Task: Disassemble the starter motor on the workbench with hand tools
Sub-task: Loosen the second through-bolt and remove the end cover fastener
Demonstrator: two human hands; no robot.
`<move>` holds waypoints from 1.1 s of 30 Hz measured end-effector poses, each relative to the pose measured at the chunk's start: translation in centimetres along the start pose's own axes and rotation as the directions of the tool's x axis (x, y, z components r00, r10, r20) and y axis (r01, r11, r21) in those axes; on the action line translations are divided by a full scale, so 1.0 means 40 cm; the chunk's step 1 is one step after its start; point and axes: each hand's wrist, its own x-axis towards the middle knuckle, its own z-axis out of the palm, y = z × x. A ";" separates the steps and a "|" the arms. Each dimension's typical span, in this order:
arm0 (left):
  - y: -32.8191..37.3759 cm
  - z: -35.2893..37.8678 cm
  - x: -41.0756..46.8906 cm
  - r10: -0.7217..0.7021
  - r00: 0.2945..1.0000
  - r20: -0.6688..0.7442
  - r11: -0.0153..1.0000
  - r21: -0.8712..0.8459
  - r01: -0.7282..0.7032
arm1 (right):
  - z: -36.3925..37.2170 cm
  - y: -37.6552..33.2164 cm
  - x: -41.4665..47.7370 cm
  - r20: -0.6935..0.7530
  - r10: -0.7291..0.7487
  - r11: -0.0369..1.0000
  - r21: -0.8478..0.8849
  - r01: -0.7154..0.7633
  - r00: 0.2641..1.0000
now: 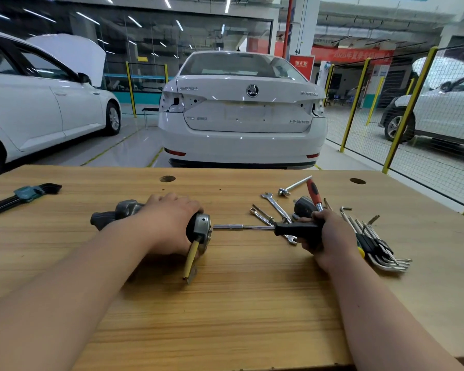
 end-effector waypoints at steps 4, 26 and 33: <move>-0.008 -0.027 0.001 0.014 0.993 0.116 0.996 -0.087 -0.004 | 0.004 -0.004 -0.001 0.005 0.029 1.000 0.002 -0.029 1.000; 0.022 0.039 0.008 -0.063 0.990 -0.130 0.997 0.028 0.067 | 0.009 -0.004 0.016 -0.033 0.063 0.979 -0.191 -0.069 0.997; -0.017 0.046 -0.004 -0.082 0.975 -0.207 0.996 -0.053 0.072 | 0.011 -0.001 0.023 0.174 -0.148 0.548 -0.805 0.227 0.973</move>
